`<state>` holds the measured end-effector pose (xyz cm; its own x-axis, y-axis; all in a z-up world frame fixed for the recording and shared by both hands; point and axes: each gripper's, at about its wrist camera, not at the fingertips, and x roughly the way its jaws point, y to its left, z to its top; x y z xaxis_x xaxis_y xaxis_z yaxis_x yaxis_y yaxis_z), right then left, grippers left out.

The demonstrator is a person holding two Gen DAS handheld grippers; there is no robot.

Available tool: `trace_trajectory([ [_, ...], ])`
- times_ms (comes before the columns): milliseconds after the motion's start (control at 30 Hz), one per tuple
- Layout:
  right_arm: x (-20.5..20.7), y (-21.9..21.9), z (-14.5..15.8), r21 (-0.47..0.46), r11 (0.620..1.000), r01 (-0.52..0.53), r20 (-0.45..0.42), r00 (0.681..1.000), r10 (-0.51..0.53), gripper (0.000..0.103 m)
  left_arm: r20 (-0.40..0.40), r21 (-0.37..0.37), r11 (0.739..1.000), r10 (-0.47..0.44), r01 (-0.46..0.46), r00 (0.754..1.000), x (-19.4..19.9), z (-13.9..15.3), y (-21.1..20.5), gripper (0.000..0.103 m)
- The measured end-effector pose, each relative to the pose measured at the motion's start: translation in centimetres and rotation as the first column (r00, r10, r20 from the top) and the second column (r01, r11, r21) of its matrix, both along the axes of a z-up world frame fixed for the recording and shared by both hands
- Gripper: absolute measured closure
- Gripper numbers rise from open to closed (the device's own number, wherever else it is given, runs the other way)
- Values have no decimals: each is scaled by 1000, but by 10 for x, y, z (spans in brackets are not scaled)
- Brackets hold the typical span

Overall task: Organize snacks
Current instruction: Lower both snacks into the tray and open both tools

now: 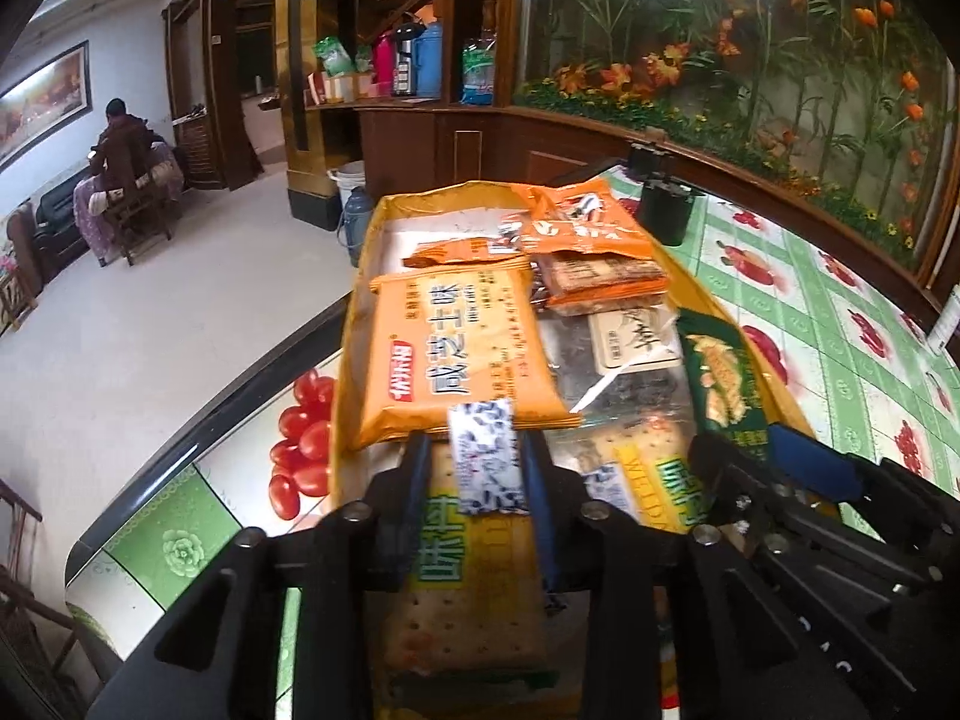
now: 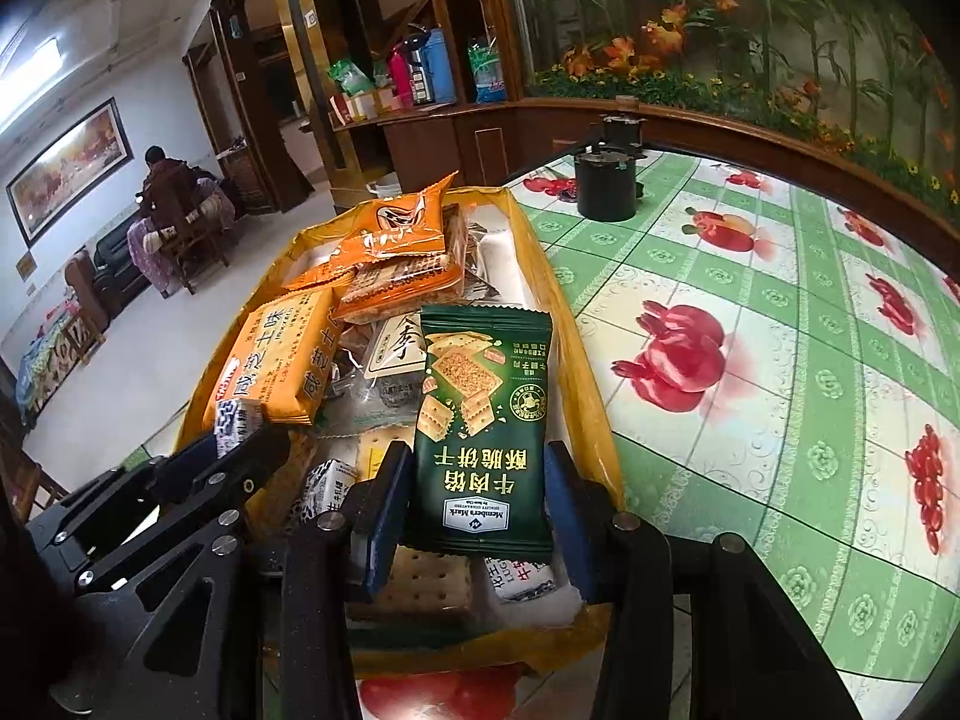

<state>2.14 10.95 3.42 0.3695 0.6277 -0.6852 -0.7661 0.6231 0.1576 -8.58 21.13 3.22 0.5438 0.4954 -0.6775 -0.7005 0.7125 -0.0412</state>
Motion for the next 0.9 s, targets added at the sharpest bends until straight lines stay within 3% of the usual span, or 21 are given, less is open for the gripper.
trace_trajectory([
  [33,0,-1,0,-1,1000,6,4,1000,-6,54,-4,2,1000,7,-7,1000,-1,-1,1,62],
  [333,-5,-4,2,7,1000,-5,13,1000,4,54,-11,-25,999,-29,29,1000,-9,0,3,61],
  [567,-3,-8,6,32,999,-20,-19,1000,20,51,49,-89,994,-58,62,997,-23,6,5,57],
  [633,-2,-12,8,55,998,-24,-32,999,26,50,55,-90,995,-49,53,997,-27,8,5,48],
  [767,1,-21,13,105,994,-22,-62,998,28,37,112,-148,986,-65,81,992,-37,12,9,42],
  [867,5,-28,19,166,986,-19,-109,993,38,35,153,-149,985,-67,90,986,-48,18,3,35],
  [900,5,-29,20,178,984,-18,-116,993,39,35,164,-145,985,-67,91,984,-52,19,1,23],
])
